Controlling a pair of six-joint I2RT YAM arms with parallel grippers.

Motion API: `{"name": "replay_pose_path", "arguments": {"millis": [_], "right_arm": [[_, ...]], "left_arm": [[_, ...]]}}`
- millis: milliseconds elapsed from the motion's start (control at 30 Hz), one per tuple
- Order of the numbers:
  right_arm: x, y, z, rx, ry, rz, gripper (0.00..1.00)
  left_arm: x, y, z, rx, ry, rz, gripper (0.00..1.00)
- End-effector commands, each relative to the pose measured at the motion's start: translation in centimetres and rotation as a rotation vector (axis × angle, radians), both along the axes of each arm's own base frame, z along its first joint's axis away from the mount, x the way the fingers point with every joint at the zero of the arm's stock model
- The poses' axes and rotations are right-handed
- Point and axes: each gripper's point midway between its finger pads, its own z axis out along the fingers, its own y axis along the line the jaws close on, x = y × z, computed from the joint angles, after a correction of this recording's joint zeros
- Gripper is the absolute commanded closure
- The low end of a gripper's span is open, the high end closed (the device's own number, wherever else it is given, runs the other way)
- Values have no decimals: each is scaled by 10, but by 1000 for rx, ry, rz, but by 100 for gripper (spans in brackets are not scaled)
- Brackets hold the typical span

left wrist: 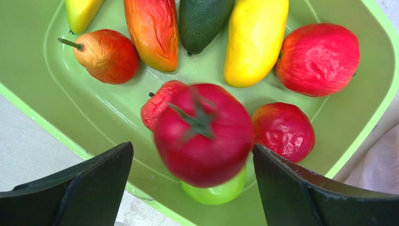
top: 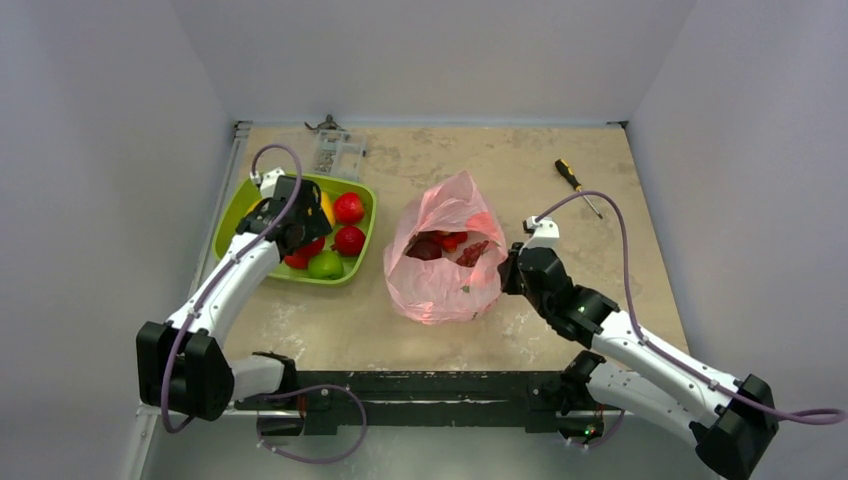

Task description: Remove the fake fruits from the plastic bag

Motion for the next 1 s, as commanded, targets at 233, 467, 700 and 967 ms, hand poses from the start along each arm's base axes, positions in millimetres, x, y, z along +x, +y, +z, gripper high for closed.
{"name": "replay_pose_path", "arguments": {"millis": [233, 467, 700, 967], "right_arm": [[1, 18, 6, 36, -1, 68, 100], [-6, 25, 5, 64, 35, 105, 83], [-10, 17, 1, 160, 118, -45, 15], [5, 41, -8, 456, 226, -261, 1]], "left_arm": [[-8, -60, 60, -311, -174, -221, 5], [-44, -135, 112, -533, -283, -544, 11], [-89, -219, 153, -668, -367, -905, 16], [-114, -271, 118, -581, -248, -1013, 22]]}}
